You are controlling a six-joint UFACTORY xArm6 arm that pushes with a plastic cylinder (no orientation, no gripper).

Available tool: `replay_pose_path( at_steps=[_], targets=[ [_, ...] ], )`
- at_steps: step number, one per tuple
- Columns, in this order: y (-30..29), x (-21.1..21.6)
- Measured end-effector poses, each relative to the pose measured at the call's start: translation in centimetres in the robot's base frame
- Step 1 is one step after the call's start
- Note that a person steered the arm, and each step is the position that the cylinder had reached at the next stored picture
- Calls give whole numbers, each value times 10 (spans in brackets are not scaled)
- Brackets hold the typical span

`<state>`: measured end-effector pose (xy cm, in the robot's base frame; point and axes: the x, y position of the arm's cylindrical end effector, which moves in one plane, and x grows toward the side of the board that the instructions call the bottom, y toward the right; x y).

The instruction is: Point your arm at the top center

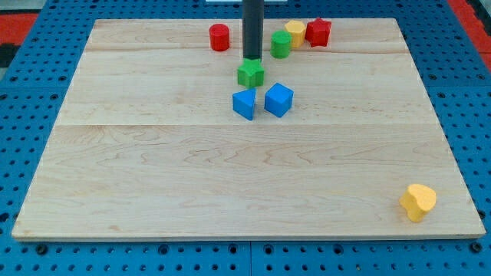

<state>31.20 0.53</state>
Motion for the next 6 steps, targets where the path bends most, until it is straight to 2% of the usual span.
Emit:
replay_pose_path(
  at_steps=[1,2,3,4,5,6],
  targets=[
    [7,16],
    [83,16],
    [38,7],
    [-7,-43],
    [-14,-73],
    [25,-79]
  ],
)
